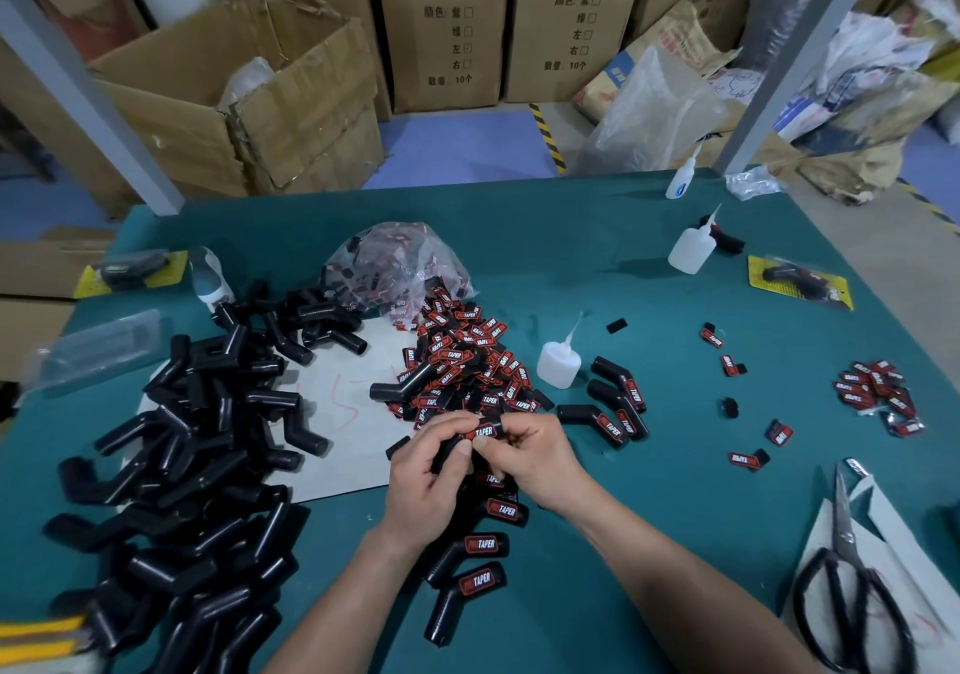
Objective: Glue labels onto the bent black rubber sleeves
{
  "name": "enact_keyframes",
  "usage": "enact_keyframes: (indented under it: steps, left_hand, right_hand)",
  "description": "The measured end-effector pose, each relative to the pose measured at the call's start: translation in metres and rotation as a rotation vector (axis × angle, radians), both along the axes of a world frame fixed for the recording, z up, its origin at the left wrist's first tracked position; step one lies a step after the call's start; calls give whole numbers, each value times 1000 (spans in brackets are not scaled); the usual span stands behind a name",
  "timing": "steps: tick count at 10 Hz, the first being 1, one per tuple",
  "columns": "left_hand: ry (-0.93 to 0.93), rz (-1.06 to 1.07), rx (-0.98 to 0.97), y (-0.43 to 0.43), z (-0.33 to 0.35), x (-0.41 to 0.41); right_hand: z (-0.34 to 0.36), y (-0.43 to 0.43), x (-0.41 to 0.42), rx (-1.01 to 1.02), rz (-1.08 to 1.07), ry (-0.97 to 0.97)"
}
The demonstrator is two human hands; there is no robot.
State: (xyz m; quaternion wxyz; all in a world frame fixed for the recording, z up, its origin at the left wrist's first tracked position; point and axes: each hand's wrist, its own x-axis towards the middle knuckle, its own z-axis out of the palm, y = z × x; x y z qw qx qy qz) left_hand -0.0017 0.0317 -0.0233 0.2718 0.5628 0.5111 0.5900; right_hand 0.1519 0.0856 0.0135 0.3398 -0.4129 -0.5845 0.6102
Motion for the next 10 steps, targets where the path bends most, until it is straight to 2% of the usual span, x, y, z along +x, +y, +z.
enact_keyframes:
  steps: [3,5,6,7,8,9,10]
  left_hand:
    - [116,63,97,4,1,-8]
    - [208,128,81,6,2,-4]
    - [232,129,-28,2,6,-5]
    - [382,44,-65,-2,7,-5]
    - [545,1,-56,-2,3,-4]
    - [487,4,-94,-4,3,-8]
    - [489,37,160,-11,10,-10]
  right_hand:
    - [6,7,-1,-121,-136,87]
    - [3,14,6,171,-78,-193]
    - [7,24,19,541,149,-382]
    - [12,31,26,663,331,-548]
    - [14,31,27,707,447,-769]
    - [18,30,30,665,527,-802]
    - [24,26,28,701,434,-710]
